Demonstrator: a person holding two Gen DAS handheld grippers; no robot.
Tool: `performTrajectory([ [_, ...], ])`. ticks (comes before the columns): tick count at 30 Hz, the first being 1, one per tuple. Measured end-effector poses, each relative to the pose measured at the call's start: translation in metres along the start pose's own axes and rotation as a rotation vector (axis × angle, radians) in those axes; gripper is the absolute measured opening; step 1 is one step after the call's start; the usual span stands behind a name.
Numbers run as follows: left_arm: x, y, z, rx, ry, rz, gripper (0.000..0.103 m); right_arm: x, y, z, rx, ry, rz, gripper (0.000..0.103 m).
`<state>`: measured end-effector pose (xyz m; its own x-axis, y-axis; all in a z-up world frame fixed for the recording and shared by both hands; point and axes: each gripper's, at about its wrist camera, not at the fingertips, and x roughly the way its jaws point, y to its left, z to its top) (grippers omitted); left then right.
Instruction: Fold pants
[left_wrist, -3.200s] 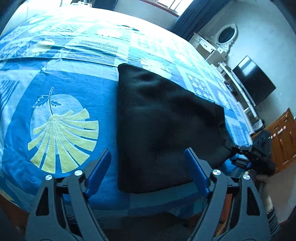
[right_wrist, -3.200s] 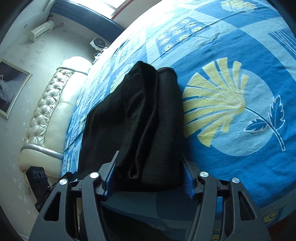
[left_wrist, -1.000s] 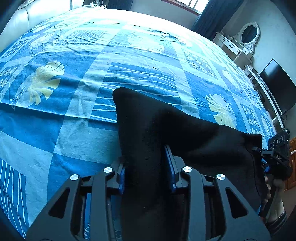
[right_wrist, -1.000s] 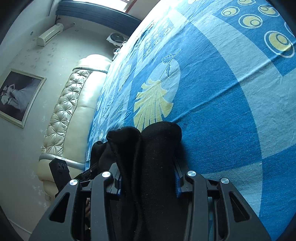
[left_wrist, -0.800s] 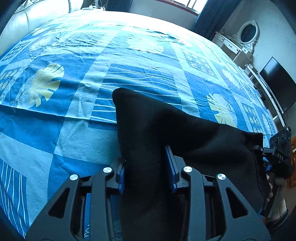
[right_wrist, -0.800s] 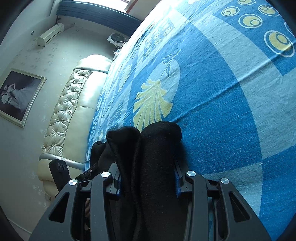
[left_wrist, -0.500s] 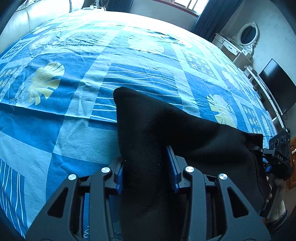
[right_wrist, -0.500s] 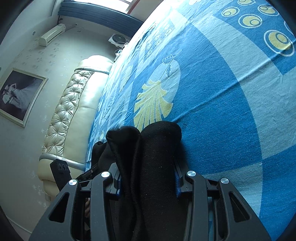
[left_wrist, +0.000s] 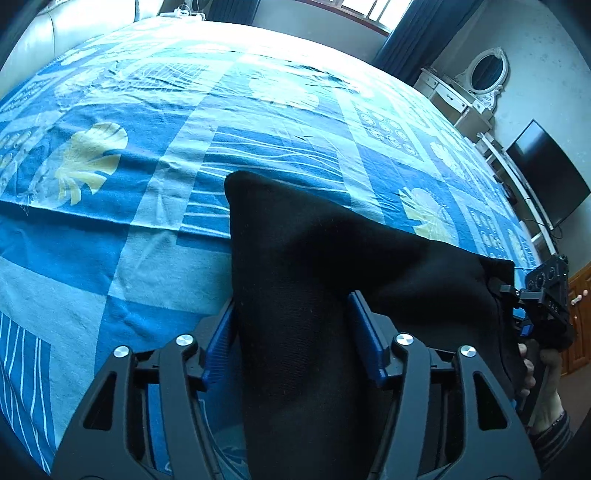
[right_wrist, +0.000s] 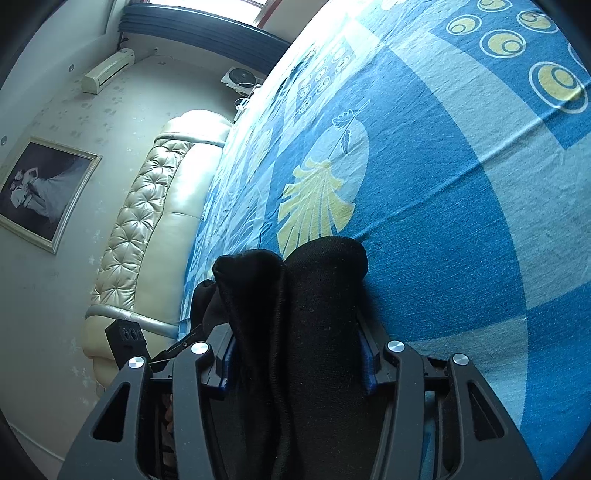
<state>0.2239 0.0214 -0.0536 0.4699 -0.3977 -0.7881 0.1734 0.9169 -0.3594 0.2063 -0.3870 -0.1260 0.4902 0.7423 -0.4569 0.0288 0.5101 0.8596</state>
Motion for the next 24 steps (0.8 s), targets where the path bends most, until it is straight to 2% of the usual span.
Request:
performTrajectory([
  [2,-0.008,0.005,-0.01,-0.026,0.028,-0.065,0.073,-0.01,0.002,-0.004,-0.002,-0.008,-0.005,0.063],
  [4,-0.017,0.011,-0.025,-0.041,0.052,-0.1,0.074,-0.022,0.002,-0.011,-0.002,-0.016,-0.008,0.067],
  [8,-0.035,0.025,-0.056,-0.092,0.075,-0.156,0.078,-0.044,-0.003,-0.032,0.006,-0.005,-0.02,0.07],
  [13,-0.038,0.04,-0.08,-0.215,0.111,-0.325,0.081,-0.055,-0.003,-0.053,0.013,0.015,-0.023,0.071],
  [16,-0.031,0.039,-0.084,-0.256,0.119,-0.389,0.084,-0.052,0.001,-0.061,0.003,0.018,-0.033,0.074],
  [22,-0.02,0.022,-0.08,-0.224,0.12,-0.361,0.083,-0.036,0.012,-0.066,-0.056,0.02,-0.104,0.081],
  [24,-0.018,0.014,-0.079,-0.2,0.125,-0.299,0.074,-0.027,0.021,-0.07,-0.098,0.041,-0.132,0.08],
])
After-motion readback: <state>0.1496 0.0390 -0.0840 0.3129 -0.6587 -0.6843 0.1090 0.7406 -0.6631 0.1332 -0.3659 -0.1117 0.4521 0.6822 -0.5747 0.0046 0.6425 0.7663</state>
